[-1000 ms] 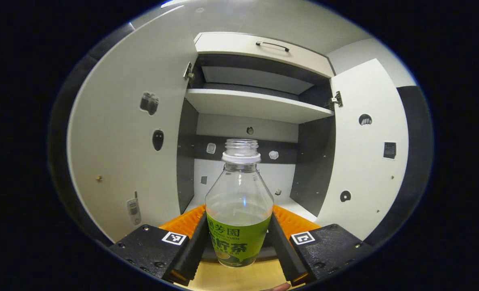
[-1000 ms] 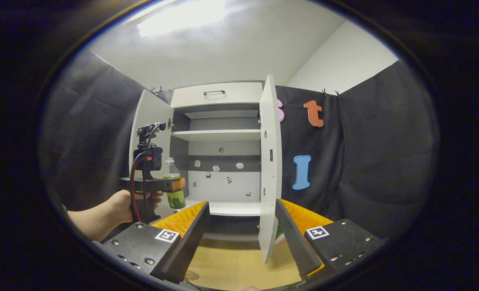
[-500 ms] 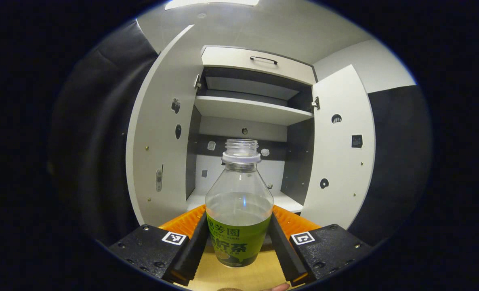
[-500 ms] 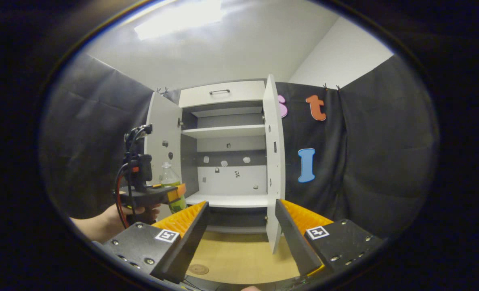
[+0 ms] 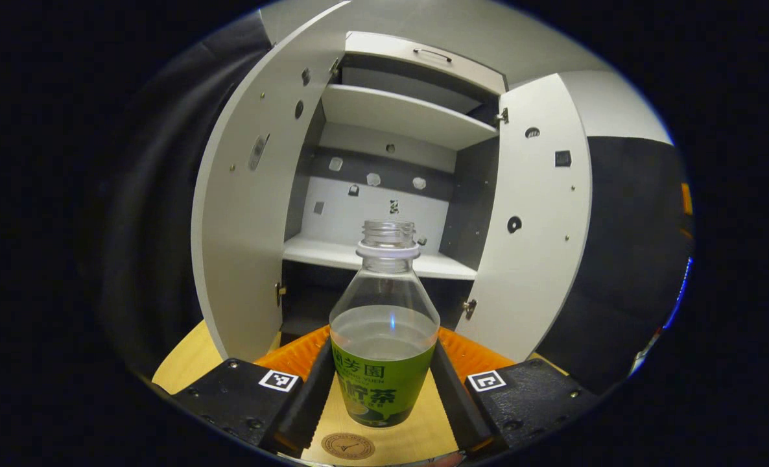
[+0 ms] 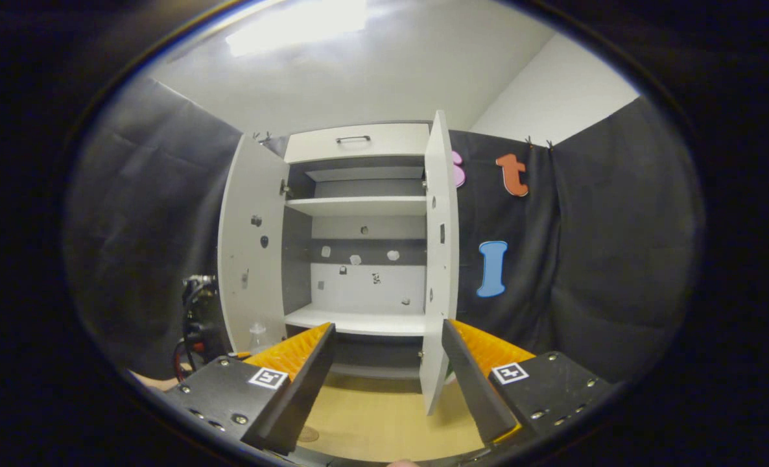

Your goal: Grasp the bottle in the cabinet with the left hand and place it on the coaster, then close the right door with the right hand and the left door with the left hand.

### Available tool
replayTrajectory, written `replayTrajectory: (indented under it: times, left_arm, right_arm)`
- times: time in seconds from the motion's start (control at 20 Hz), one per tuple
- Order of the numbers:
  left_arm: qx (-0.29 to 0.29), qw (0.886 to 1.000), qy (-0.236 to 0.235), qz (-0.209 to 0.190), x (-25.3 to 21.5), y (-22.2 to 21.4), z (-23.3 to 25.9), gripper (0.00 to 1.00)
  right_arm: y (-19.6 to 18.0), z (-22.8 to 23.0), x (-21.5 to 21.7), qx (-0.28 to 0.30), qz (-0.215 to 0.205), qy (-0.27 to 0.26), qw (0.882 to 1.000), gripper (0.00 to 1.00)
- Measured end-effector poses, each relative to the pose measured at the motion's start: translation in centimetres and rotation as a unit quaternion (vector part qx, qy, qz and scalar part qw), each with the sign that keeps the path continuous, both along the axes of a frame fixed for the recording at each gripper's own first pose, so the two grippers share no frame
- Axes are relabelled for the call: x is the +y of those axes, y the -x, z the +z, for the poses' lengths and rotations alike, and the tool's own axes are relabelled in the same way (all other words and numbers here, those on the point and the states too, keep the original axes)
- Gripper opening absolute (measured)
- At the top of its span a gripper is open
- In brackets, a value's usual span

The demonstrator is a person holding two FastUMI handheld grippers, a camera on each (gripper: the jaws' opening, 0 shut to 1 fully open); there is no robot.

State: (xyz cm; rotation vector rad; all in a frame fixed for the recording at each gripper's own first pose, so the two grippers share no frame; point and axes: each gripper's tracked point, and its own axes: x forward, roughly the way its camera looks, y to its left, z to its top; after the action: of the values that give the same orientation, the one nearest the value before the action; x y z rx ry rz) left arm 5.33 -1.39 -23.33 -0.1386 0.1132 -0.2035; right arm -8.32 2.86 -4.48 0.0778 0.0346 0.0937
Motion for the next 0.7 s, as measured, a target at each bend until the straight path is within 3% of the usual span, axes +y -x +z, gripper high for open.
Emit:
replayTrajectory:
  times: [0.15,0.35,0.7]
  left_arm:
    - [-0.011,1.0,-0.01,0.007,0.8,-0.1,-5.7,0.8]
    - [0.051,0.998,-0.037,-0.027,0.1,2.4,-14.9,0.81]
    - [0.038,0.995,-0.067,-0.06,-1.0,3.8,-18.5,0.81]
  right_arm:
    - [-2.1,-0.8,0.0,0.007,-0.003,0.006,1.0,0.99]
    - [-4.1,-2.1,0.8,0.019,-0.004,0.013,1.0,0.99]
    - [-5.4,-5.2,1.9,0.048,0.007,0.022,0.999,0.99]
